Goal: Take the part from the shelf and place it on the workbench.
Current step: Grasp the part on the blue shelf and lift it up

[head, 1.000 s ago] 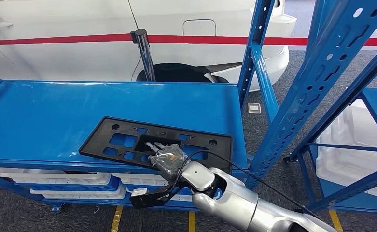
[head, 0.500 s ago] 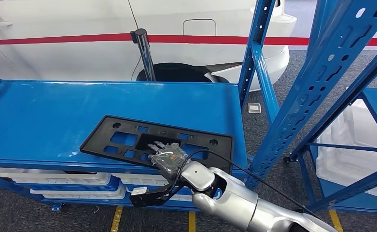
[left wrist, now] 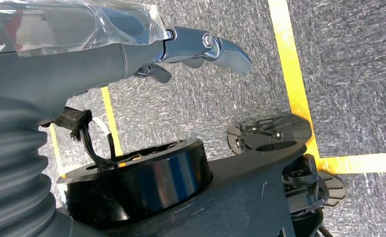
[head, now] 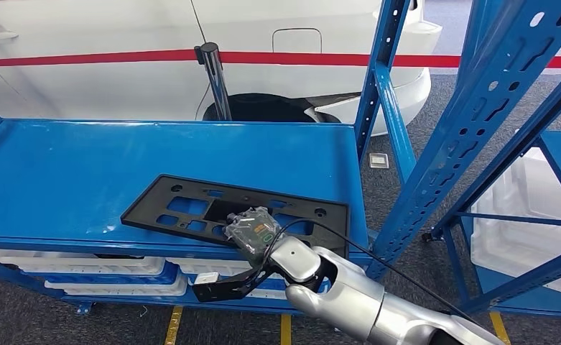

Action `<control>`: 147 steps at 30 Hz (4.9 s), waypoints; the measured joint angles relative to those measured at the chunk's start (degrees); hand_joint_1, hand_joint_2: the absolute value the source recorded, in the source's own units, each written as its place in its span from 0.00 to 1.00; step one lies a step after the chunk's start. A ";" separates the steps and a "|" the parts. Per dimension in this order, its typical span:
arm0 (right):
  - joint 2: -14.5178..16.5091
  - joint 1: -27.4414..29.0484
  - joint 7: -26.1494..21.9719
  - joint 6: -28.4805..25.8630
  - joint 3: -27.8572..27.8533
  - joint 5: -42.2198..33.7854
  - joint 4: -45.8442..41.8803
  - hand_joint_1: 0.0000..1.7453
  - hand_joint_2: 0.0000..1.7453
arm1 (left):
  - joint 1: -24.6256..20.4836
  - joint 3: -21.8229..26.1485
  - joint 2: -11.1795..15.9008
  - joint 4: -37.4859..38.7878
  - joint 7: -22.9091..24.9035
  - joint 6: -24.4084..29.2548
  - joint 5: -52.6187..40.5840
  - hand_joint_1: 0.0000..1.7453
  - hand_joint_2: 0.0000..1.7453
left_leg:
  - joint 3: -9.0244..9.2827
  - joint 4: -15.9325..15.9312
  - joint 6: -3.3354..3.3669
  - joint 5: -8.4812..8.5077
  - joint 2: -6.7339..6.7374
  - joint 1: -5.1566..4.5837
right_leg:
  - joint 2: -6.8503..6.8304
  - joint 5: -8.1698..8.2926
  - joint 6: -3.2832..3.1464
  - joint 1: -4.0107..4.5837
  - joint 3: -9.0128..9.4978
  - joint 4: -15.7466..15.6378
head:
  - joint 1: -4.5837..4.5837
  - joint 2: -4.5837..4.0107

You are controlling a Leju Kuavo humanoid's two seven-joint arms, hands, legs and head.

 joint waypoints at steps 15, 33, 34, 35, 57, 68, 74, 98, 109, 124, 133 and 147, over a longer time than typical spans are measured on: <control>0.00 -1.14 0.25 -1.54 -0.02 0.69 0.00 1.00 1.00 | -0.03 0.00 0.07 0.00 1.09 0.69 -0.21 0.00 1.00 | 0.01 0.00 0.00 0.00 0.00 0.00 | 0.00 0.00 0.00 0.00 0.01 0.00 | 0.00 0.00; -0.21 -0.98 0.95 -2.57 -0.11 2.39 -0.05 1.00 1.00 | -0.23 -0.11 0.08 0.00 -0.05 3.95 -1.09 0.00 1.00 | 0.00 0.00 0.00 0.00 0.00 0.00 | 0.00 0.00 0.00 0.00 -0.01 0.00 | 0.00 0.00; -0.23 -0.96 0.97 -2.59 -0.11 2.43 -0.07 1.00 1.00 | -0.24 -0.11 0.08 0.00 -0.04 3.85 -1.04 0.00 1.00 | 0.00 0.00 0.00 0.00 0.00 0.00 | 0.00 0.00 0.00 0.00 -0.01 0.00 | 0.00 0.00; -0.24 -0.93 0.99 -2.64 -0.11 2.51 -0.08 1.00 1.00 | -0.24 -0.11 0.08 0.00 0.01 3.72 -0.99 0.00 1.00 | 0.00 0.00 0.00 0.00 0.00 0.00 | 0.00 0.00 0.00 0.00 -0.01 0.00 | 0.00 0.00; -4.00 3.03 1.67 -22.67 -3.25 29.68 -5.06 1.00 1.00 | -0.90 -1.34 0.08 0.00 3.08 3.53 -4.14 0.00 1.00 | -0.10 0.01 0.00 0.00 0.01 0.00 | 0.02 0.00 0.00 0.00 -0.14 0.00 | 0.00 0.00; -5.00 4.50 0.60 -23.79 -5.87 29.76 -8.09 1.00 1.00 | -1.30 -1.94 0.08 0.00 3.21 3.75 -4.41 0.00 1.00 | -0.10 0.01 0.00 0.00 0.01 0.00 | 0.02 0.00 0.00 0.00 -0.14 0.00 | 0.00 -0.01; -5.25 4.60 1.06 -26.53 -7.65 29.99 -9.84 1.00 1.00 | -1.30 -1.96 0.08 0.00 3.33 3.77 -4.62 0.00 1.00 | -0.11 0.01 0.00 0.00 0.01 0.00 | 0.02 0.00 0.00 0.00 -0.14 0.00 | 0.00 -0.01; -5.52 7.87 -0.55 -36.63 -13.34 34.14 -14.68 1.00 1.00 | -1.41 -1.97 0.07 0.00 1.30 2.21 -4.09 0.00 1.00 | -0.20 0.24 0.26 -0.11 0.01 -0.06 | 0.01 0.09 0.15 -0.19 -0.15 -0.10 | 0.00 -0.01; -6.07 8.61 -1.04 -36.01 -13.31 34.12 -16.20 1.00 1.00 | -1.61 -1.97 -0.14 0.00 1.16 1.41 -4.33 0.00 1.00 | 0.53 -2.53 0.99 2.46 0.82 1.53 | -0.20 -6.65 3.10 -1.21 -5.82 14.67 | 0.04 0.00; -5.91 8.25 -1.37 -35.98 -13.09 33.62 -16.79 1.00 1.00 | -2.22 -1.97 -0.01 0.00 1.77 1.43 -4.82 0.00 1.00 | -8.03 18.43 -2.14 -9.31 0.55 2.08 | -0.05 1.11 -0.51 -0.85 -2.41 0.82 | 0.00 0.00; -5.80 8.09 -1.58 -36.23 -13.04 33.15 -17.20 1.00 1.00 | -2.93 -1.97 -0.02 0.02 2.17 1.52 -5.25 0.00 1.00 | 2.11 -0.27 1.00 -1.41 0.76 -0.35 | -0.17 4.81 1.06 -0.11 -4.40 -0.17 | -0.01 0.00; -6.03 8.21 -2.10 -36.11 -12.95 32.71 -17.65 1.00 1.00 | -2.90 -1.97 -0.38 0.02 2.20 1.29 -5.33 0.00 1.00 | -5.86 -0.19 -0.02 6.78 1.20 -0.06 | -0.23 -4.64 0.89 0.06 7.25 -2.33 | -0.07 0.00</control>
